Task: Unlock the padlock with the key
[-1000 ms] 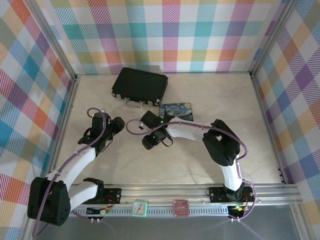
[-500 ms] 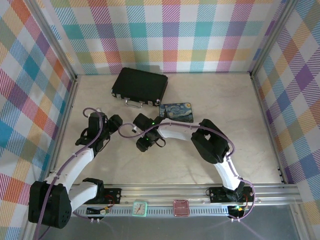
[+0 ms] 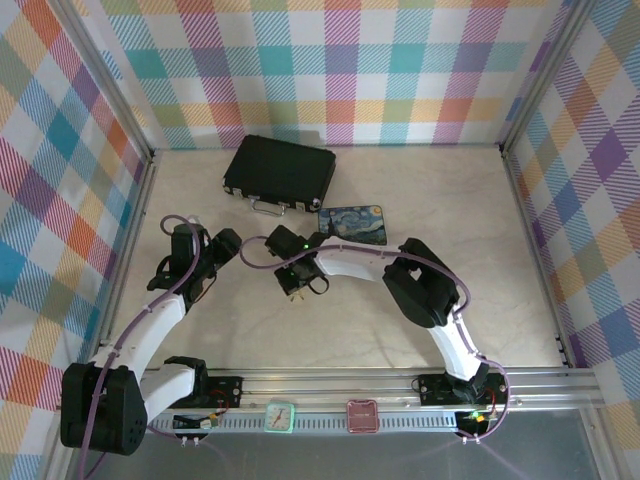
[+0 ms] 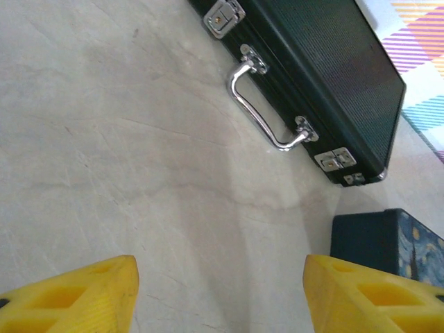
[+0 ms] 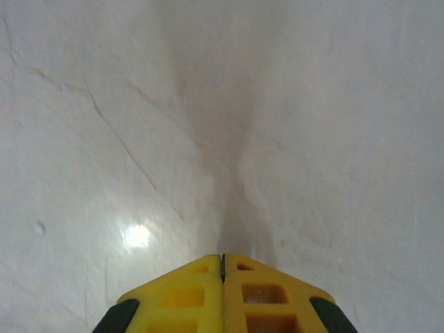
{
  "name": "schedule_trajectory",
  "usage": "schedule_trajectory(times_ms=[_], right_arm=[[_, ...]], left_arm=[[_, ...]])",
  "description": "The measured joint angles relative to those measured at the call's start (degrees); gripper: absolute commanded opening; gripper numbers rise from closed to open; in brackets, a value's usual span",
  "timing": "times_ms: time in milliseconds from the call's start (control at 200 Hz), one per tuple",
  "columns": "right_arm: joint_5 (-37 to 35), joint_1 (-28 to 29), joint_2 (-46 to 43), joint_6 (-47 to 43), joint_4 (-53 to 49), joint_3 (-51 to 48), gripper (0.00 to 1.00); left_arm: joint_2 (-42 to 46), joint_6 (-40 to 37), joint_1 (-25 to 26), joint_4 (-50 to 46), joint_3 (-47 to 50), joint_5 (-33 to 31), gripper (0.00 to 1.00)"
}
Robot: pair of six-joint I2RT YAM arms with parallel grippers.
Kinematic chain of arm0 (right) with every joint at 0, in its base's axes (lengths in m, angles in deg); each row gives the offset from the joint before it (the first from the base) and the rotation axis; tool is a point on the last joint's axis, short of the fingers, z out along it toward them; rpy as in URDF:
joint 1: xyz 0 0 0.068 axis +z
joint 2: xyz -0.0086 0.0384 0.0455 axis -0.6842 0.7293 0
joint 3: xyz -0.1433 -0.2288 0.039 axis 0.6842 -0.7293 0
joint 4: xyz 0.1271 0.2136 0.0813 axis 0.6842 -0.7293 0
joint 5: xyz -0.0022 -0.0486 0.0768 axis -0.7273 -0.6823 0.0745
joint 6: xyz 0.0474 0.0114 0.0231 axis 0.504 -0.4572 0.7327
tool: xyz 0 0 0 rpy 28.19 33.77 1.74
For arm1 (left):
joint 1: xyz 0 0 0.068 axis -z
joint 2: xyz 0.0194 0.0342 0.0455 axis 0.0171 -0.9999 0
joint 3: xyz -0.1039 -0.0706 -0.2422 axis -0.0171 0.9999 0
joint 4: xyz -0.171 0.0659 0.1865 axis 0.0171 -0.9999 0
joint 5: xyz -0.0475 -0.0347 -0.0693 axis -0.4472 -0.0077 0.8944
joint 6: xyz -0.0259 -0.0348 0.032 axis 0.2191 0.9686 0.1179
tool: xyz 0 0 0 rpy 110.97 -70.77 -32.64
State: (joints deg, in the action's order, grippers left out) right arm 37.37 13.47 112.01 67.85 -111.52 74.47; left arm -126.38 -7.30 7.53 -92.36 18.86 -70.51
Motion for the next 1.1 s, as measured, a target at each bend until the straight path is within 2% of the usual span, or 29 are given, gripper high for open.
schedule_trajectory(times_ms=[110, 235, 375, 515, 670, 820, 965, 1100], right_arm=[[1.64, -0.94, -4.72, 3.13, 1.51, -5.99, 0.00], [3.41, -3.78, -13.49, 7.65, 4.39, -14.25, 0.00], [6.03, -9.53, -24.96, 14.47, 10.62, -23.91, 0.00], [7.43, -14.88, -33.48, 20.63, 17.40, -32.68, 0.00], [7.56, -15.98, -37.64, 23.21, 19.93, -35.91, 0.00], [7.58, -17.07, -41.24, 25.31, 22.84, -38.29, 0.00], [9.25, -20.13, -45.18, 30.21, 28.33, -44.70, 0.00], [12.50, -23.50, -46.73, 34.97, 32.30, -48.61, 0.00]], left_arm=[[0.00, 1.31, 0.15, 0.11, 0.00, 3.76, 0.64], [0.00, 3.34, 2.51, 1.29, 0.02, 7.06, 0.64], [-0.55, 6.64, 9.14, 6.03, 0.04, 9.40, 0.64], [-4.63, 9.68, 16.98, 13.84, 0.04, 10.16, 0.64], [-10.40, 12.76, 23.71, 20.50, -0.07, 10.27, 0.64], [-13.81, 16.90, 27.71, 26.12, 0.02, 9.75, 0.62], [-15.91, 21.07, 31.56, 32.72, 1.27, 8.11, 0.58], [-18.82, 25.31, 34.53, 40.13, 3.52, 5.53, 0.59]])
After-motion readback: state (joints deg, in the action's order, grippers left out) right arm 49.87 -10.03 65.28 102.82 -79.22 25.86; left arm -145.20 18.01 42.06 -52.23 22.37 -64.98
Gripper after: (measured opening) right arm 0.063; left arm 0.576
